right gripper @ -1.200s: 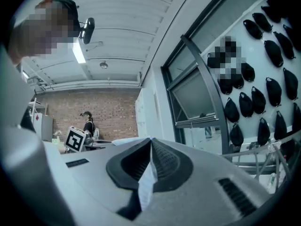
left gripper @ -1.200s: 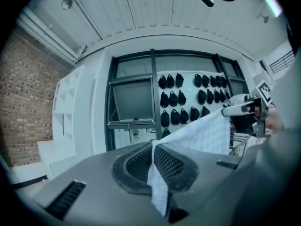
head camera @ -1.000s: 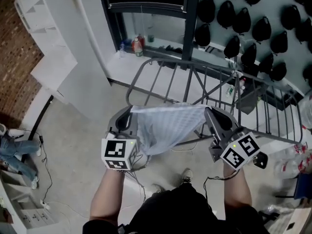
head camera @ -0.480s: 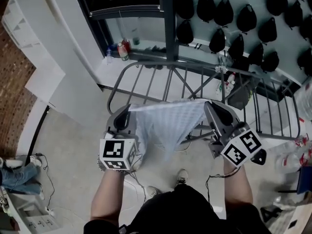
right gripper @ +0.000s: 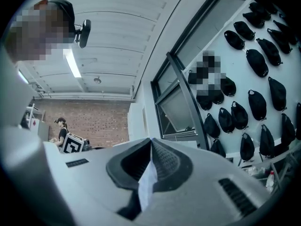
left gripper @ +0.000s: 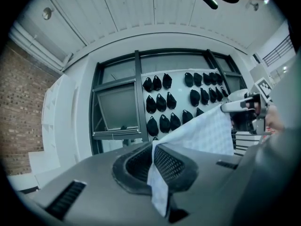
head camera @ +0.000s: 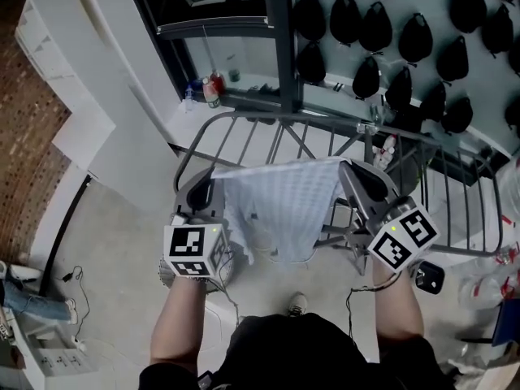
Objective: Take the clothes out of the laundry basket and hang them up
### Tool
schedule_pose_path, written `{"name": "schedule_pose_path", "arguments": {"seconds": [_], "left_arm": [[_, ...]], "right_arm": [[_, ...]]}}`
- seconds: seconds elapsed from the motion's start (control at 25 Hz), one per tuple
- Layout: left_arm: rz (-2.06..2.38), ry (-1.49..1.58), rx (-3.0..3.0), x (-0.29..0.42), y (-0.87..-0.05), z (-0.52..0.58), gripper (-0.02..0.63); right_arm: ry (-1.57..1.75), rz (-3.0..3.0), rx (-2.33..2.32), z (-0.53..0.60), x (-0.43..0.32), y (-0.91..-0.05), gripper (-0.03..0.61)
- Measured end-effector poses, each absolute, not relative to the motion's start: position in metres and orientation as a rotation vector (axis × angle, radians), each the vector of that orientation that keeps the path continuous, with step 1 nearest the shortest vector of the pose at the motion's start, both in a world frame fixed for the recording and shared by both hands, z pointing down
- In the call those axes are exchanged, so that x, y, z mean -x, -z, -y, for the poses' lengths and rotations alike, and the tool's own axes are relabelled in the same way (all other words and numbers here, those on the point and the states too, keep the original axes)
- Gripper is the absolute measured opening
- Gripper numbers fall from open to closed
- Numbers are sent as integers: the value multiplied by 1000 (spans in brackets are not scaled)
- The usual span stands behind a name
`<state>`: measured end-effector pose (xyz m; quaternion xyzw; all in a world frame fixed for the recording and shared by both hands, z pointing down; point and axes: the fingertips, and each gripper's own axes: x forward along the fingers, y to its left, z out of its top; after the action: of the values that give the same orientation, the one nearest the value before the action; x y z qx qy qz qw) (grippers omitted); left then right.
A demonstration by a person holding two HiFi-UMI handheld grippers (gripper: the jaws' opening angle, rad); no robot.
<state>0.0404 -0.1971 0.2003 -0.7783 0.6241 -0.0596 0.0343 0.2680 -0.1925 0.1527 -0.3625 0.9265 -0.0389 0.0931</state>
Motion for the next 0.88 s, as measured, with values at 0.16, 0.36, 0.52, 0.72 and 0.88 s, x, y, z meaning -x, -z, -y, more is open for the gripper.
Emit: {"name": "schedule_pose_path", "arguments": {"seconds": [0.16, 0.36, 0.52, 0.72, 0.88], "left_arm": [[-1929, 144, 2347, -45, -186, 209, 9], [-1920, 135, 2350, -53, -182, 230, 9], [-1911, 128, 2364, -52, -185, 251, 9], [-1861, 119, 2419, -48, -193, 286, 9], [-1806, 105, 2471, -45, -195, 321, 9]], "right_arm": [[96, -2754, 1067, 201, -276, -145, 8], [104, -2743, 1088, 217, -285, -144, 8], [116, -2735, 1116, 235, -284, -148, 8], [120, -2716, 1194, 261, -279, -155, 8], [126, -2695, 1270, 288, -274, -156, 8]]}}
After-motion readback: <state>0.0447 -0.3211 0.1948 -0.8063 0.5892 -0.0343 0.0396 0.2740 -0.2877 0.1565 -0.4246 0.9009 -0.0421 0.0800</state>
